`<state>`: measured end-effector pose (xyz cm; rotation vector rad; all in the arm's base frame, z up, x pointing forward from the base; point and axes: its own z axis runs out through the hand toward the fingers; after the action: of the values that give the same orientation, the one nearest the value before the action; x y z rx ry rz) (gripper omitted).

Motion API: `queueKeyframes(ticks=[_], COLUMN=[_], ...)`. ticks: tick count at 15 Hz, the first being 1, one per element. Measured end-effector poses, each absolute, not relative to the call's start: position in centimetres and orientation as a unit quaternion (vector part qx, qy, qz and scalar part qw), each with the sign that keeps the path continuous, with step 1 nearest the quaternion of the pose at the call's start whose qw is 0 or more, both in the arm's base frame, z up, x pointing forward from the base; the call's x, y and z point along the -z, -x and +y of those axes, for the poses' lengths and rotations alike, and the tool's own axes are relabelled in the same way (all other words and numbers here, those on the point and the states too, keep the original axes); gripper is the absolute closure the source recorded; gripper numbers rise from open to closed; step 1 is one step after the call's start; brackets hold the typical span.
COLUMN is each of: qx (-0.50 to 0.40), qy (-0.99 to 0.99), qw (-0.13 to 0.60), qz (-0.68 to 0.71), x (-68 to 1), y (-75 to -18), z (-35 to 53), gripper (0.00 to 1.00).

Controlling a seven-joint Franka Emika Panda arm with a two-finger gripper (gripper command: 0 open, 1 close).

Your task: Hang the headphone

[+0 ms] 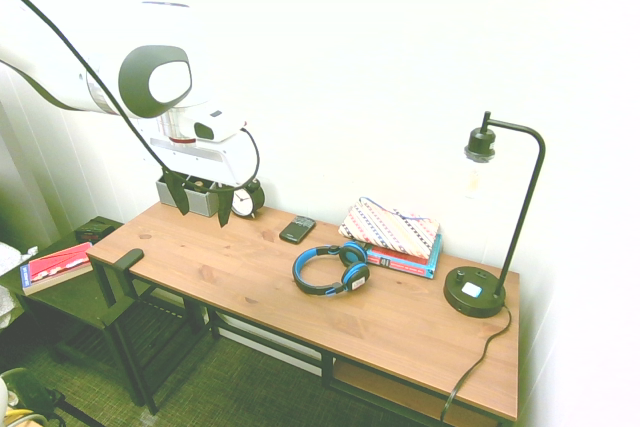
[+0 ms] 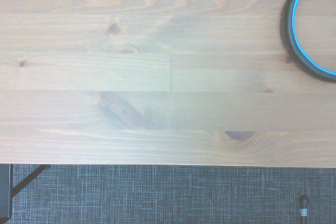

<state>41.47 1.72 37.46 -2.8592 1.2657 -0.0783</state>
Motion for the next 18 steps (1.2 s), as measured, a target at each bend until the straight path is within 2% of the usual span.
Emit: queueKeyframes(ticks=[4,7,12,17,18], qx=[0.038,0.068,0.07,0.061,0.06], qy=[0.928,0.949,0.961,0.957,0.956], qw=[0.011,-0.007,-0.031,-0.042,-0.044], qz=[0.371,0.306,0.265,0.279,0.282], x=[-37.5,-36.7,-28.3,-23.0,-22.2], y=[-42.2,-44.8,-49.6,-50.9,-50.9], z=[0.9,-2.4,-4.8,-4.1,-4.1], gripper=[0.0,0.0,0.0,0.0,1.0])
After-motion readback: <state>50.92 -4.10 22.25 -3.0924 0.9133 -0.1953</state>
